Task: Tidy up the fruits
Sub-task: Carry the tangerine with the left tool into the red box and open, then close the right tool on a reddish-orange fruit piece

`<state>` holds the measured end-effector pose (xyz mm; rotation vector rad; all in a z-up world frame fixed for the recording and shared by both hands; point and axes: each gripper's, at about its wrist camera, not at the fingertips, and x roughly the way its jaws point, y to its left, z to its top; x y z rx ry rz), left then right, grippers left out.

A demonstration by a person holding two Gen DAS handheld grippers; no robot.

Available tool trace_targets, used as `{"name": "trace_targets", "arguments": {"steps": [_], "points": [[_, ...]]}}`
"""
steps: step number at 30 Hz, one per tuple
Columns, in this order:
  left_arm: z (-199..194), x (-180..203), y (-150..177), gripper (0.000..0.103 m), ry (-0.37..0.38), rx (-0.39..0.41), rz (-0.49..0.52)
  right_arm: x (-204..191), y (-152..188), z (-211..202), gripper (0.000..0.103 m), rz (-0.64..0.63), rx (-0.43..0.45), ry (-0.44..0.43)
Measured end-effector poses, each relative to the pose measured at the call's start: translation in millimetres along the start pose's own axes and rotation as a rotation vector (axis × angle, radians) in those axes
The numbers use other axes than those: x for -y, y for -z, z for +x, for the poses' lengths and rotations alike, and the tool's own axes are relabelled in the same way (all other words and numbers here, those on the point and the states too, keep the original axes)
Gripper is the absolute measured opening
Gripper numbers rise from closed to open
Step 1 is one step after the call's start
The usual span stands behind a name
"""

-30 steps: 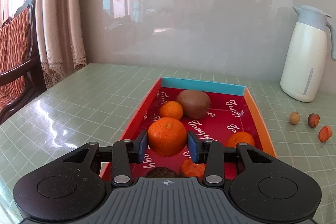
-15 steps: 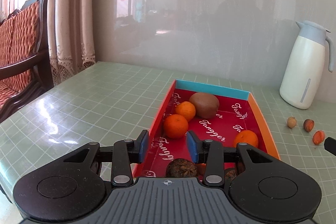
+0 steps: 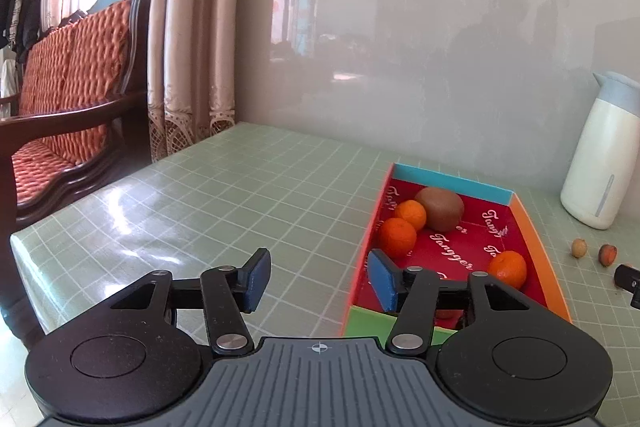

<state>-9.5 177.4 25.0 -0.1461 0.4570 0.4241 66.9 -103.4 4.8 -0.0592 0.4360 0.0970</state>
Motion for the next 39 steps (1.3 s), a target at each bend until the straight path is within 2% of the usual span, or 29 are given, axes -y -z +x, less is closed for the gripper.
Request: {"name": "trace_targets", "arguments": {"steps": [4,7,9,12,19,23,26,31,32,39], "points": [[-4.0,-6.5,0.1,0.055,-0.013,0.026,0.004,9.2,-1.1,12.7,0.097,0.017,-0.026,0.026],[-3.6,-10.6,-0.4,0.056,-0.016,0.03,-0.002,19.8,-2.6,25.3,0.086,0.04,-0.058,0.043],[-3.2,-12.9,-0.6,0.057,-0.015,0.031,-0.009,29.0,-3.4,35.8,0.074,0.063,-0.088,0.05],[-1.3,-13.0,-1.6,0.059,-0.011,0.029,-0.013,41.0,-3.3,48.3,0.067,0.082,-0.124,0.072],[1.6,-17.4,-2.0,0.064,-0.016,0.029,-0.012,56.4,-5.0,72.3,0.058,0.093,-0.184,0.103],[2.2,-26.6,-2.6,0.065,-0.031,0.028,-0.027,58.7,-6.0,84.1,0.049,0.107,-0.211,0.105],[3.7,-33.4,-3.0,0.066,-0.043,0.024,-0.044,58.4,-5.9,90.7,0.047,0.096,-0.228,0.119],[6.9,-37.9,-2.9,0.067,-0.046,0.015,-0.059,62.1,-5.4,97.0,0.032,0.101,-0.246,0.12],[6.9,-38.4,-2.6,0.067,-0.046,0.016,-0.061,61.9,-5.1,96.6,0.026,0.099,-0.245,0.119],[6.4,-39.4,-2.4,0.067,-0.046,0.02,-0.068,56.9,-7.0,84.7,0.024,0.096,-0.214,0.069]]}}
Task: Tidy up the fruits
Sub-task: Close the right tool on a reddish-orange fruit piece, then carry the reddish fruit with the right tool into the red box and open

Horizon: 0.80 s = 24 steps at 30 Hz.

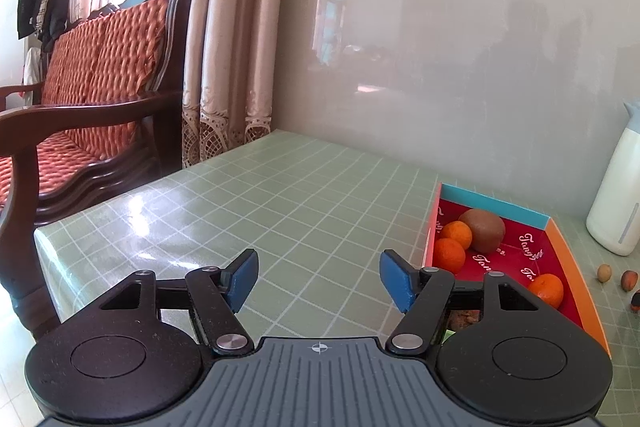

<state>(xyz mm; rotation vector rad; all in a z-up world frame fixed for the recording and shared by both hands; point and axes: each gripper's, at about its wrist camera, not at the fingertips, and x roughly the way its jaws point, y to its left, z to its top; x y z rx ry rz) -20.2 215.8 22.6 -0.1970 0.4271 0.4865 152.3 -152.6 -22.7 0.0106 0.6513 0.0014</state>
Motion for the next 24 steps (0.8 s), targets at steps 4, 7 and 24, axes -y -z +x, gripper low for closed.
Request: {"name": "trace_targets", "arguments": {"steps": [4,7,24], "points": [[-0.9,-0.1,0.5,0.068,-0.003,0.003,-0.001,-10.2,-0.3,-14.9,0.024,-0.02,0.031,-0.066],[-2.1,0.3,1.0,0.068,-0.005,0.005,0.0,-22.4,0.5,-26.7,0.024,-0.053,0.055,-0.115],[-6.3,-16.1,2.4,0.074,-0.048,0.002,-0.011,-95.3,2.4,-79.4,0.024,-0.189,0.157,-0.361]]}}
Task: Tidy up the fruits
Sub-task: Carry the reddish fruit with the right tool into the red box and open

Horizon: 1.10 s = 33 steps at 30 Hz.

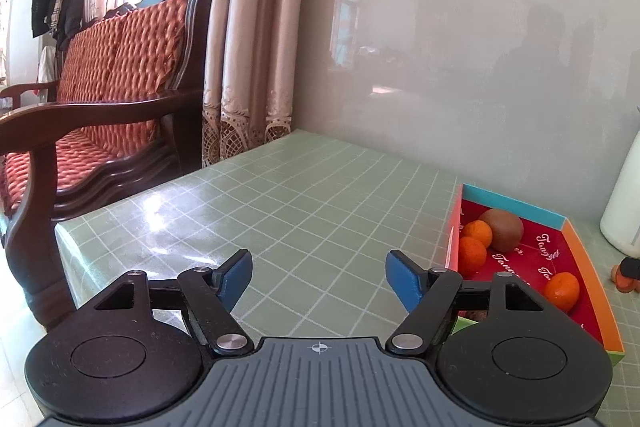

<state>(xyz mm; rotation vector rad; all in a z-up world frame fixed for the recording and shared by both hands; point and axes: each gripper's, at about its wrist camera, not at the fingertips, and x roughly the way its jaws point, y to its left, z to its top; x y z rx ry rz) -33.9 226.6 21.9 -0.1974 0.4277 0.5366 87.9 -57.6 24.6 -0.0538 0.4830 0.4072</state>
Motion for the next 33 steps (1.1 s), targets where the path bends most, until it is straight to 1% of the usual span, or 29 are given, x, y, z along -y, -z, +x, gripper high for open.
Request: {"name": "trace_targets", "arguments": {"steps": [7,14,19,26,31,33], "points": [[-1.6,-10.1,0.5,0.076,-0.023,0.005,0.0,-26.7,-3.5,-3.6,0.024,-0.046,0.025,-0.08],[-3.1,-15.1,1.4,0.077,-0.037,0.015,0.008,-51.1,-2.3,2.6,0.024,-0.088,0.019,-0.141],[-3.1,-18.6,1.5,0.077,-0.043,0.017,0.01,-69.0,1.6,9.5,0.024,-0.121,0.006,-0.168],[-2.8,-26.3,1.8,0.078,-0.053,0.015,-0.003,-81.4,5.2,14.1,0.024,-0.147,-0.01,-0.183],[-2.7,-26.7,2.2,0.078,-0.049,0.015,-0.005,-86.9,8.4,16.2,0.024,-0.175,-0.014,-0.163],[-2.7,-26.7,2.1,0.078,-0.047,0.014,-0.006,-86.7,8.4,15.6,0.027,-0.18,-0.008,-0.148]]}}
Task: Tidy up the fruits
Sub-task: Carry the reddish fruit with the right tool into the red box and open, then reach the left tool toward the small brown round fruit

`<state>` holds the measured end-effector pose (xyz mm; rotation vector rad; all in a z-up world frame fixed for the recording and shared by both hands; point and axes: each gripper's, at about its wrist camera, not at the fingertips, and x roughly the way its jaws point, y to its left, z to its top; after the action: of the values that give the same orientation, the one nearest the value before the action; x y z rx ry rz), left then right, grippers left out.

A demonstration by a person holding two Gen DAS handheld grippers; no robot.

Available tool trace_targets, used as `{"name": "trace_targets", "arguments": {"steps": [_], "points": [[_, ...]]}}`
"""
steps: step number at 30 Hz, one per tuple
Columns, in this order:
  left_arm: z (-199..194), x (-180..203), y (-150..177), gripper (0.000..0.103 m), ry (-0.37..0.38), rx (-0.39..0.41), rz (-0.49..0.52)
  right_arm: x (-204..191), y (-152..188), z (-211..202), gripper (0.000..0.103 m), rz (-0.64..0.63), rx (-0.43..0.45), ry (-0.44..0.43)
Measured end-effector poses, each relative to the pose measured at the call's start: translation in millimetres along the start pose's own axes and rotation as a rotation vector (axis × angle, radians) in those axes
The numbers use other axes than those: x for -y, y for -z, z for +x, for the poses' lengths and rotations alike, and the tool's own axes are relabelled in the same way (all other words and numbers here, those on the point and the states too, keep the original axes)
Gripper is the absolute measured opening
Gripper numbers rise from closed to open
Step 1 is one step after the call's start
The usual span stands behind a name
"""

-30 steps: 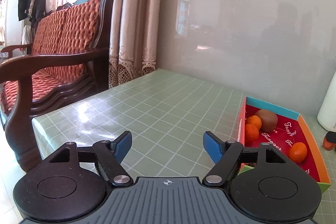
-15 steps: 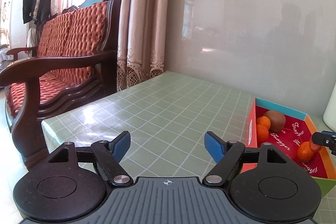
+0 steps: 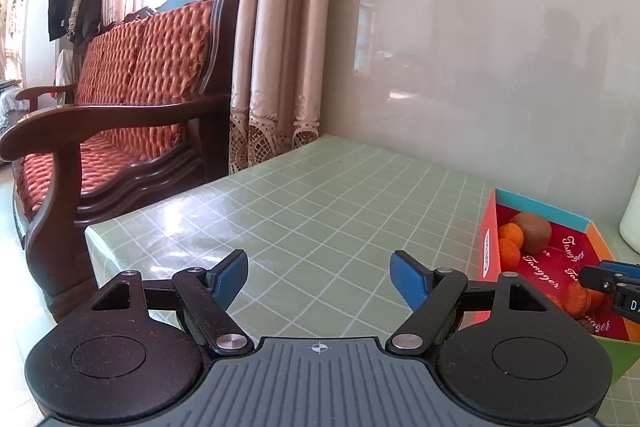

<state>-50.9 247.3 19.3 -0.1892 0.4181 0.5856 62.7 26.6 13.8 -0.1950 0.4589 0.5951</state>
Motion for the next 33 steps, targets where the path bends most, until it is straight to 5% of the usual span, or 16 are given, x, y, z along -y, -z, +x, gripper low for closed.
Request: {"name": "trace_targets", "arguments": {"steps": [13,16,18,26,33], "points": [[-0.1,4.8,-0.2,0.078,0.009,-0.004,0.006,10.7,-0.3,-8.2,0.033,0.029,0.019,0.033],[0.1,7.4,-0.8,0.078,0.016,-0.005,0.009,14.1,0.6,-11.6,0.049,0.037,0.027,0.051],[-0.4,10.8,-0.8,0.078,0.022,-0.004,0.013,15.8,0.6,-15.4,0.069,0.036,0.043,0.066],[-3.7,31.4,1.1,0.079,0.058,-0.008,0.034,23.6,1.9,-30.9,0.103,-0.003,0.087,0.158],[-9.5,65.5,4.3,0.081,0.125,-0.001,0.077,40.9,6.9,-47.0,0.103,-0.009,0.086,0.218]]}}
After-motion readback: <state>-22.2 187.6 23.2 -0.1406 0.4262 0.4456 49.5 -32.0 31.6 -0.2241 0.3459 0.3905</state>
